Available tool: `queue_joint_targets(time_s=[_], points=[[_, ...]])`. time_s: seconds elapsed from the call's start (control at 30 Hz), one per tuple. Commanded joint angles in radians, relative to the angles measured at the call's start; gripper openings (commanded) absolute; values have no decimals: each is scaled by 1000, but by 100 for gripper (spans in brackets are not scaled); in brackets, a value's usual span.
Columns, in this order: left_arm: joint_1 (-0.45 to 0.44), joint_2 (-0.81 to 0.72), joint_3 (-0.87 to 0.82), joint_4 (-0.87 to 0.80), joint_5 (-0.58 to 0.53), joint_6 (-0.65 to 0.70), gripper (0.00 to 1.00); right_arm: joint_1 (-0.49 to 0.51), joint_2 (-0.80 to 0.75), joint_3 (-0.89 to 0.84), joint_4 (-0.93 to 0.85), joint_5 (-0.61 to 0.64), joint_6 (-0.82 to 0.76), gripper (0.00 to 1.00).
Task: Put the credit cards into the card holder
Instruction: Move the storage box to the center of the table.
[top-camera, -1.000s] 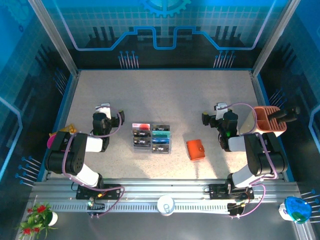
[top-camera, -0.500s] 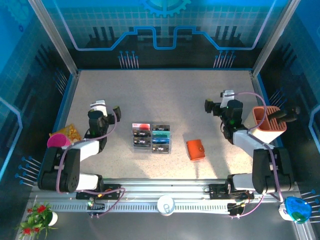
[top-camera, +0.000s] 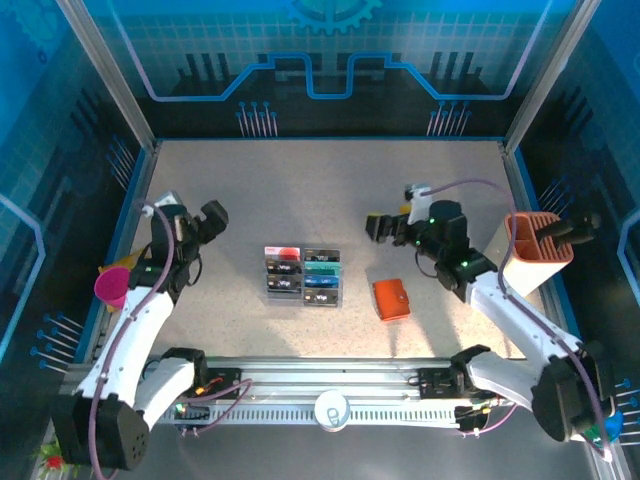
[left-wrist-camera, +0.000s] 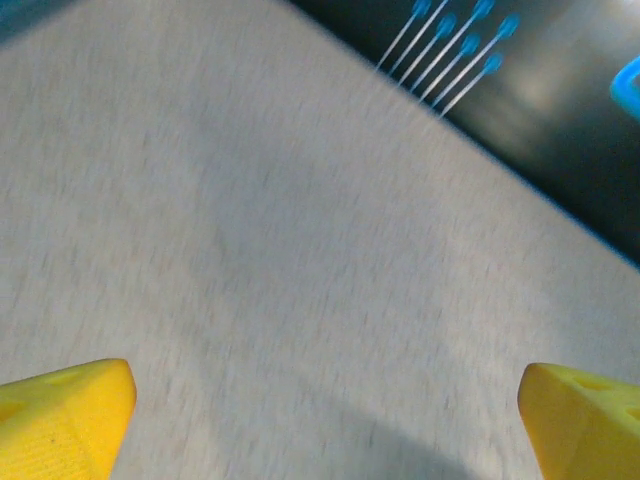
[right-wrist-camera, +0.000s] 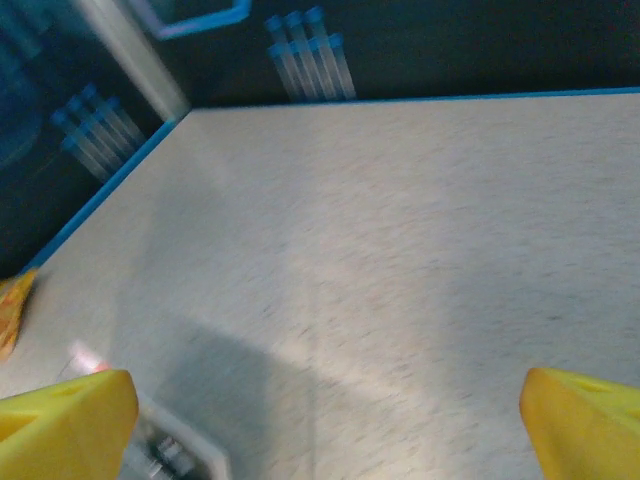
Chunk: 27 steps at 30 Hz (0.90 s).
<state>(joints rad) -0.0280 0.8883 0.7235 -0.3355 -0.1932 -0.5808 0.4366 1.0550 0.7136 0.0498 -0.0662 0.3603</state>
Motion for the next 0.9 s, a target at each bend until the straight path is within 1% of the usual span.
queue_joint_targets(time_s=[0.0, 0.13, 0.23, 0.33, 0.4, 0.5, 0.6, 0.77, 0.87], points=[[-27, -105, -26, -352, 110, -133, 99, 149, -29, -7, -246, 136, -46, 97], [-96, -279, -105, -486, 131, -217, 99, 325, -64, -82, -309, 269, 16, 96], [-159, -365, -142, -558, 126, -281, 99, 434, -70, -138, -321, 332, 62, 96], [-272, -377, -142, -583, 68, -318, 99, 528, -46, -174, -323, 388, 93, 95], [-317, -344, -144, -583, 62, -322, 99, 578, -15, -181, -323, 423, 103, 95], [-388, -282, -153, -587, 29, -326, 99, 638, 48, -166, -323, 469, 99, 95], [-471, -254, -175, -585, -19, -373, 99, 686, 118, -137, -329, 513, 91, 95], [-586, -269, -196, -621, -102, -460, 99, 737, 202, -98, -349, 560, 75, 96], [-641, -280, -209, -641, -123, -511, 99, 747, 222, -98, -341, 560, 72, 96]])
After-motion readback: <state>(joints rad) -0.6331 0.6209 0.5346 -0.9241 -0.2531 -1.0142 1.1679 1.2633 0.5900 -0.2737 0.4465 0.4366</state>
